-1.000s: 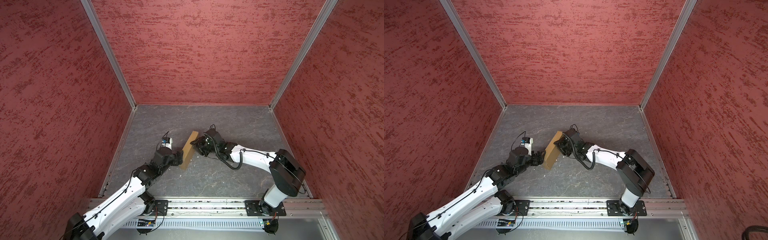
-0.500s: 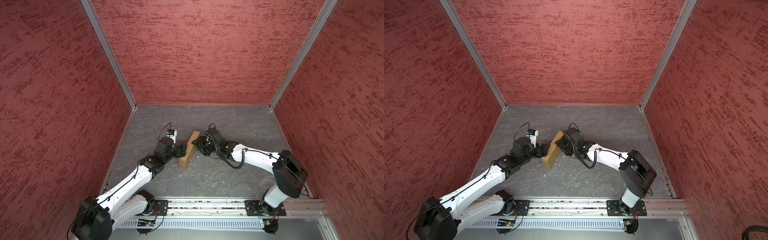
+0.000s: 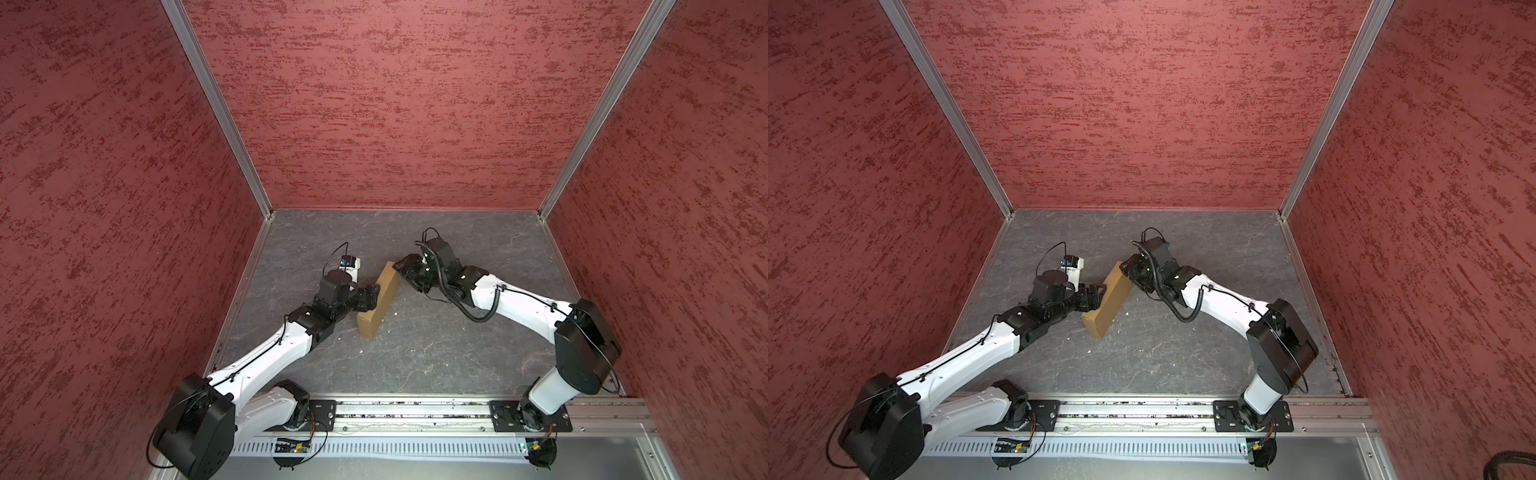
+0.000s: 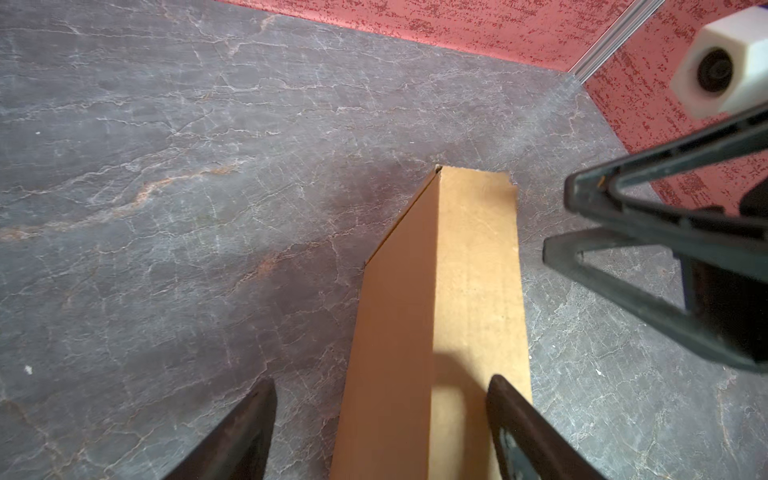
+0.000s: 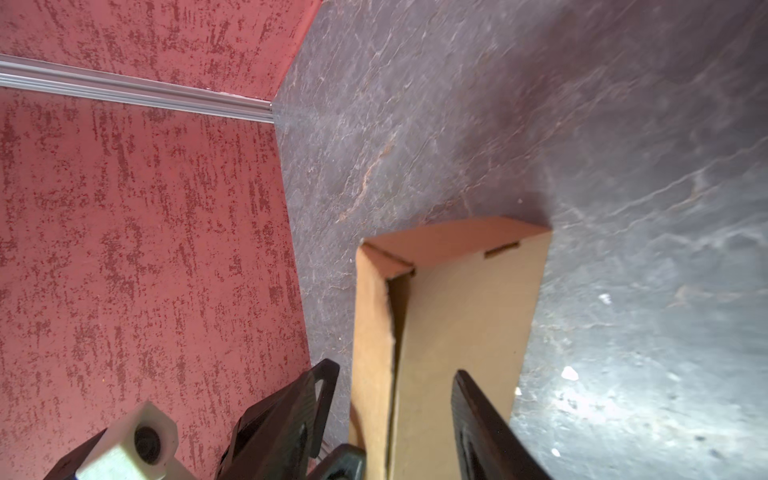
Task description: Fold the paper box
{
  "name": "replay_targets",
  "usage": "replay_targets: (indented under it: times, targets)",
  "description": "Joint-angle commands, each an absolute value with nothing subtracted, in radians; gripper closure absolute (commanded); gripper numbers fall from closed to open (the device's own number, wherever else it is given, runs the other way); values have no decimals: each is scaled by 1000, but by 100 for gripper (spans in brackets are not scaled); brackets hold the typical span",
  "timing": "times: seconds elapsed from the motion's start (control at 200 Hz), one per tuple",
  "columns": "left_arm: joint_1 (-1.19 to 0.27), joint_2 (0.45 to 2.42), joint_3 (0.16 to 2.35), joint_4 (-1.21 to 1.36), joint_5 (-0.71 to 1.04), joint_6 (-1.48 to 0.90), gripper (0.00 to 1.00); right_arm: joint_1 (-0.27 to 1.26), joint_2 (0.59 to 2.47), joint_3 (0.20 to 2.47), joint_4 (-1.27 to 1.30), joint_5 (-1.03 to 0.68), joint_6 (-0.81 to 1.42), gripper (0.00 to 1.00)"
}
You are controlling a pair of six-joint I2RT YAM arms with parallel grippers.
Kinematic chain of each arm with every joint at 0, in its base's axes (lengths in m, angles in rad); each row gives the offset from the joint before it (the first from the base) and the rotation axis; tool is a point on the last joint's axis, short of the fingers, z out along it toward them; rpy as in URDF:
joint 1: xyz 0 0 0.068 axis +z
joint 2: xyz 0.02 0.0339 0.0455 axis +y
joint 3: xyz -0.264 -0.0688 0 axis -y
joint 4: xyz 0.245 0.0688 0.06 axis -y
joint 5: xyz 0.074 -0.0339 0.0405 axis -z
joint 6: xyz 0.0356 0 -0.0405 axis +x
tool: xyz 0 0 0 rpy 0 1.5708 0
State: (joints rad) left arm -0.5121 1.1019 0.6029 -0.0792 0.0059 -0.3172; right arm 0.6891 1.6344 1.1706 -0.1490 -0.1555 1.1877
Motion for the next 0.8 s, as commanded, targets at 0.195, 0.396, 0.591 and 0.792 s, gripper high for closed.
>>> replay_targets:
  times: [0.195,0.396,0.591,0.792]
  targets:
    - [-505,1117,596,-47,16,-313,21,602,1676,1278,-206,-226,1040,50]
    - [-505,1115,574,-41,14,-327,21,597,1745,1347,-221,-285,978,52]
    - [-505,1109,567,-38,12,-331,21,597,1784,1377,-250,-299,944,53]
    - [-505,1111,567,-39,15,-331,21,598,1814,1385,-256,-316,929,53]
